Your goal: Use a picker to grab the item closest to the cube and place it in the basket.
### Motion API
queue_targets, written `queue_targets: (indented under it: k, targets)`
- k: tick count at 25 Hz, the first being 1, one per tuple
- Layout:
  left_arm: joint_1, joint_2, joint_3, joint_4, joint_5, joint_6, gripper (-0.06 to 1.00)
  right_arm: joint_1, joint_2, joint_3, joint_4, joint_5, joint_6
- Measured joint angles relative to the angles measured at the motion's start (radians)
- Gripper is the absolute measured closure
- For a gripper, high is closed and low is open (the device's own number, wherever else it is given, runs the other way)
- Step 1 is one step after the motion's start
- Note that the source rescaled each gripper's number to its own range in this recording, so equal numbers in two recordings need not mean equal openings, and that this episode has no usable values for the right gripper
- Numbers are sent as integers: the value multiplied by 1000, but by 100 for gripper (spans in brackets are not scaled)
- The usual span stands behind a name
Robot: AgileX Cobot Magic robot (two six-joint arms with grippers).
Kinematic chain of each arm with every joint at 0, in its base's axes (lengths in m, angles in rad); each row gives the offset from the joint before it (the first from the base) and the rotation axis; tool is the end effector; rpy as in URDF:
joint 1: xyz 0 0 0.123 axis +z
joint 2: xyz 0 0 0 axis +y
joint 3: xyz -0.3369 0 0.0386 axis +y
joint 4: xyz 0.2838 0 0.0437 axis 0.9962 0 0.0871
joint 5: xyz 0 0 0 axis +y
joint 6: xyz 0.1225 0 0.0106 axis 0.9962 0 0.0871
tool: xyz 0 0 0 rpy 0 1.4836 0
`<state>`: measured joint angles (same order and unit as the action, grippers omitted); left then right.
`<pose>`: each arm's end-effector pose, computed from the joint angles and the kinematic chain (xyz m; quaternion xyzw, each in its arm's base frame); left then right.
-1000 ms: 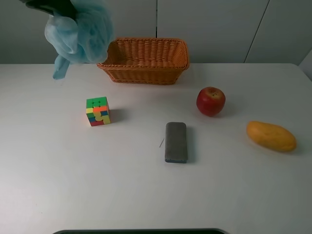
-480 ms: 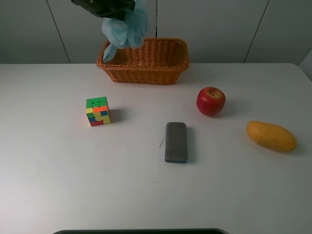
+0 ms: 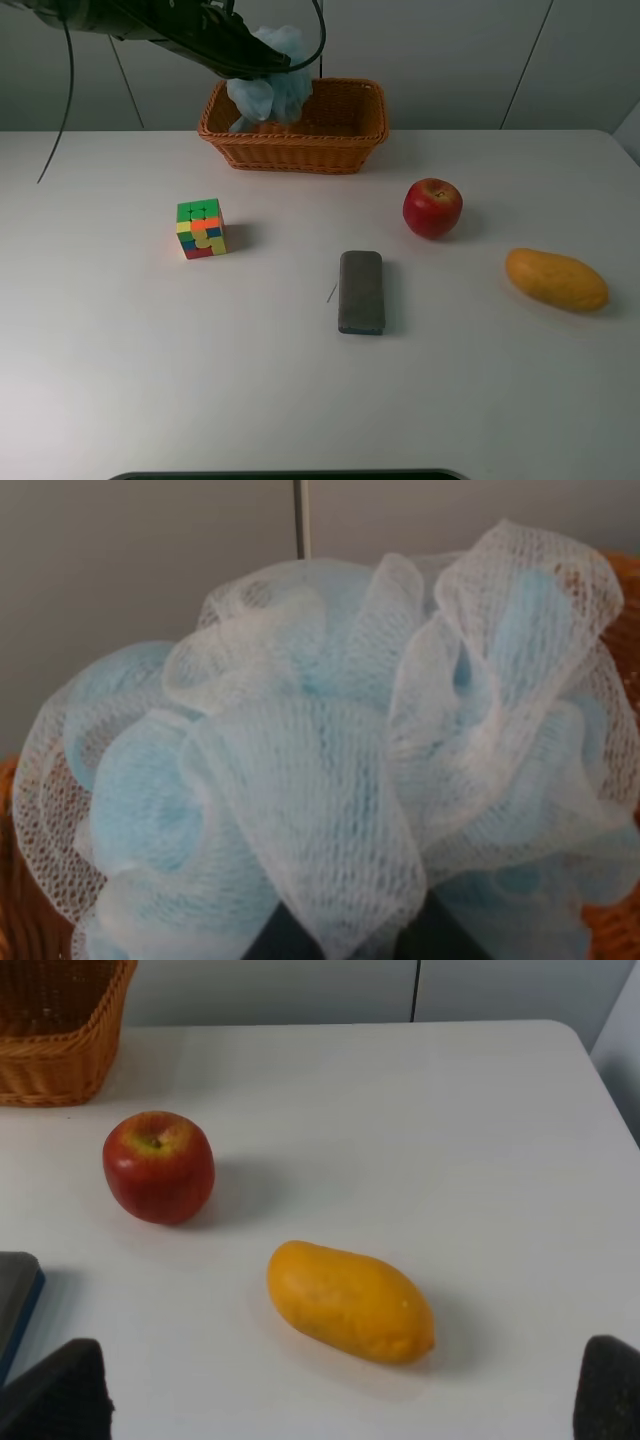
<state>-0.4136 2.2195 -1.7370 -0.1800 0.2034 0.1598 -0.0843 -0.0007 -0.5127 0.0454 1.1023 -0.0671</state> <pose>0.5546 -0.2483 0.2062 0.1825 0.8643 -0.1156 0.4543 -0.0031 0.0053 0.2797 0.0059 0.8603 -0.0159 0.5096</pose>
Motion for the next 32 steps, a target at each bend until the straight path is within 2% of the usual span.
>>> queue_targets:
  k: [2,3,4,5,7,8,9,11,16,19,23,28,32]
  targets:
    - [0,0,-1,-2,-4,0,91,0,0,0,0,0,0]
    - [0,0,-2,-2,-4,0,87,0,0,0,0,0,0]
    - [0,0,-2,-2,-4,2,78,0,0,0,0,0,0]
    - [0,0,-4,-2,1,2,64,0,0,0,0,0,0]
    - [0,0,-6,-2,15,2,23,0,0,0,0,0,0]
    - [0,0,-6,-2,22,2,6,0,0,0,0,0,0]
    - [0,0,-6,-2,29,0,0,0,0,0,0,0,0]
    - [-2,0,-6,-2,40,0,-4,0,0,0,0,0,0]
    - [-2,0,-6,-2,42,0,-5,0,0,0,0,0,0]
    - [-2,-10,-6,-2,86,0,-5,0,0,0,0,0,0]
    - [-2,-88,-6,29,220,0,-5,0,0,0,0,0,0]
    - [-2,-329,-6,70,414,-5,-5,0,0,0,0,0,0]
    - [-14,-562,-8,186,600,-127,-5,0,0,0,0,0,0]
